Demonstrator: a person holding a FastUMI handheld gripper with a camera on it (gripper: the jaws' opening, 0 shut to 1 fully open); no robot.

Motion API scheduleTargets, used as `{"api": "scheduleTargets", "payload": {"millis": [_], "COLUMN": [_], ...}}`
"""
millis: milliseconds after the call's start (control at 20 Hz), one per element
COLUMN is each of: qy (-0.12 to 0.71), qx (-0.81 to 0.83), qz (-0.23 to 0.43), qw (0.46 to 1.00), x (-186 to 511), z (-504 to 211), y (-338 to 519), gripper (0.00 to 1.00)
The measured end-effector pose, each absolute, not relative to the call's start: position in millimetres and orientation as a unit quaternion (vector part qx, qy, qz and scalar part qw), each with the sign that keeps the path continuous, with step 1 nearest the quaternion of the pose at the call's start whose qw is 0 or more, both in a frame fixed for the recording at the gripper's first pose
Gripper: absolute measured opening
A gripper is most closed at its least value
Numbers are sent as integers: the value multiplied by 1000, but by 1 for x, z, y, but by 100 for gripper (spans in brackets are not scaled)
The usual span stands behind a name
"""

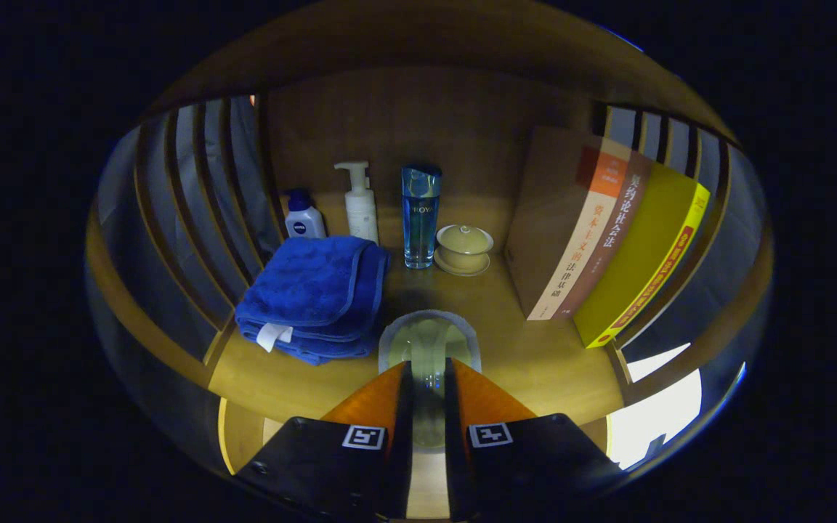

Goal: Pull open the drawer, take out the items inside it, and place them on the countertop above the cabinet.

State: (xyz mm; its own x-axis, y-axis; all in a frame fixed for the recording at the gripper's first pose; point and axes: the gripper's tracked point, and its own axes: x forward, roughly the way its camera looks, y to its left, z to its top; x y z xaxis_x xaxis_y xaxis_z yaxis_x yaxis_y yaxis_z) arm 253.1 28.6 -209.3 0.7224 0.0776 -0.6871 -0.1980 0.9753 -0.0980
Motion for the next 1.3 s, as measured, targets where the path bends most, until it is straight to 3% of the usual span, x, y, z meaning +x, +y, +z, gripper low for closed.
{"api": "scheduleTargets", "payload": {"millis": [250, 400, 700, 750, 1300], "qy": [363, 353, 297, 282, 162], "qx": [-91, -93, -94, -94, -48], "qz": [66, 69, 62, 61, 74], "qw": [925, 928, 948, 953, 983], "x": [269, 267, 257, 254, 153], "z": [-227, -219, -181, -171, -88], "y": [28, 32, 30, 31, 21], "gripper": [29, 36, 95, 99, 99]}}
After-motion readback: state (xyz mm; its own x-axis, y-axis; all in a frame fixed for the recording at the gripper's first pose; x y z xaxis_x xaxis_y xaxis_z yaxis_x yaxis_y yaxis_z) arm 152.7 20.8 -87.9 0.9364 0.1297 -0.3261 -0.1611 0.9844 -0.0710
